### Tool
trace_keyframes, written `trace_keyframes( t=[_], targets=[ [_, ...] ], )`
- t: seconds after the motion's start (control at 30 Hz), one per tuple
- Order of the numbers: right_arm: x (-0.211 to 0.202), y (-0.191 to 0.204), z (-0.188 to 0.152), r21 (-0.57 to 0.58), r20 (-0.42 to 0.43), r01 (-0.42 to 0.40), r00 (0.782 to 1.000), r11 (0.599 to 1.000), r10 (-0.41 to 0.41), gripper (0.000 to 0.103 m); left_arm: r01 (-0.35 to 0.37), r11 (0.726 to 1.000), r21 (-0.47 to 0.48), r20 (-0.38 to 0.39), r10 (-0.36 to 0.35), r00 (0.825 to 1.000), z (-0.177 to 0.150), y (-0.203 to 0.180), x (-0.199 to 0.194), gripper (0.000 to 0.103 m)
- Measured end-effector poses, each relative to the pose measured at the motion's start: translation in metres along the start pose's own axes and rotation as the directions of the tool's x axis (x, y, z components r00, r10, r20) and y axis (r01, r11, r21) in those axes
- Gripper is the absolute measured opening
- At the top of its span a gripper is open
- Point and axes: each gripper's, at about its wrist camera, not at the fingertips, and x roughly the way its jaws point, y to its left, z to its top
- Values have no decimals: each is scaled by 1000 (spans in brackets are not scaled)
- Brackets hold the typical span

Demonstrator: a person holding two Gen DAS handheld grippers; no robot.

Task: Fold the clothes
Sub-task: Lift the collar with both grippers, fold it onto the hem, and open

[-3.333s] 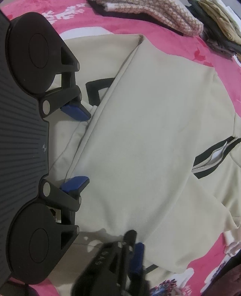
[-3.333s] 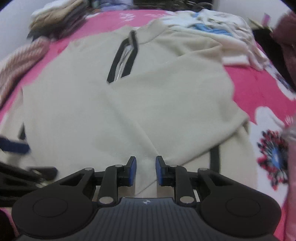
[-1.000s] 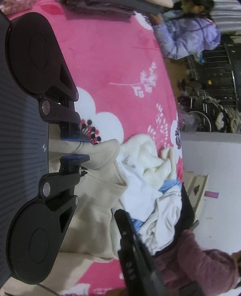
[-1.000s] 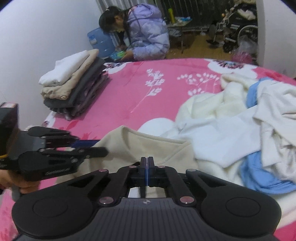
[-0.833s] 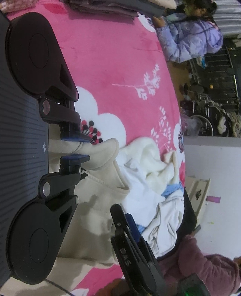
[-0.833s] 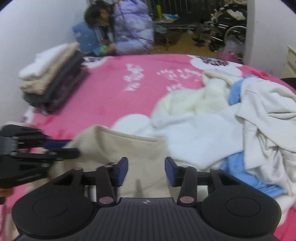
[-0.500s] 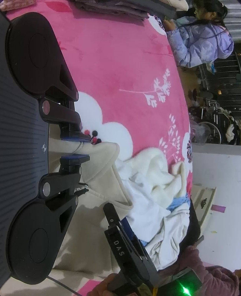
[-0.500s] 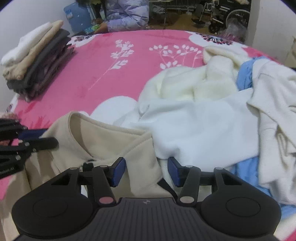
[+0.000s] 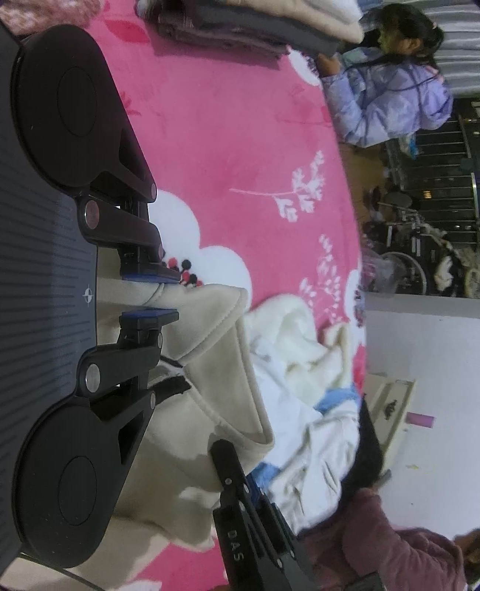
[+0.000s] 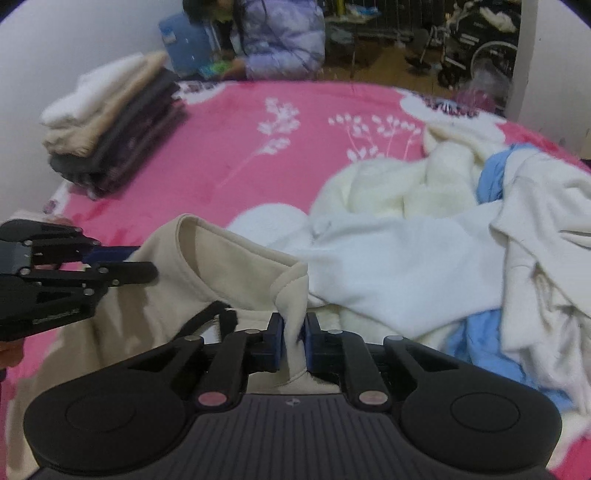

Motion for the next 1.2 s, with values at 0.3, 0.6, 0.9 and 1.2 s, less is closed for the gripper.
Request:
trace_keyframes(
  t=[0.3, 0.6, 0.9, 1.2],
  targets=[
    [-95, 42, -53, 4, 133, -47, 990, 999, 46, 10, 24, 999, 35, 100, -27, 995, -37, -26, -101, 12],
    [-167, 106, -139, -10, 186, -63, 980, 998, 64, 10, 69, 998, 9, 134, -70, 989, -102, -66, -192, 12],
    [-210, 159, -231, -11, 155, -92, 984, 996, 92, 10, 95, 995, 27, 84, -97, 992, -179, -100, -241, 12],
    [-216, 193, -298, -65, 74, -66, 995, 996, 71, 10, 68, 988, 139, 6, -70, 998, -231, -130, -257, 12]
  ],
)
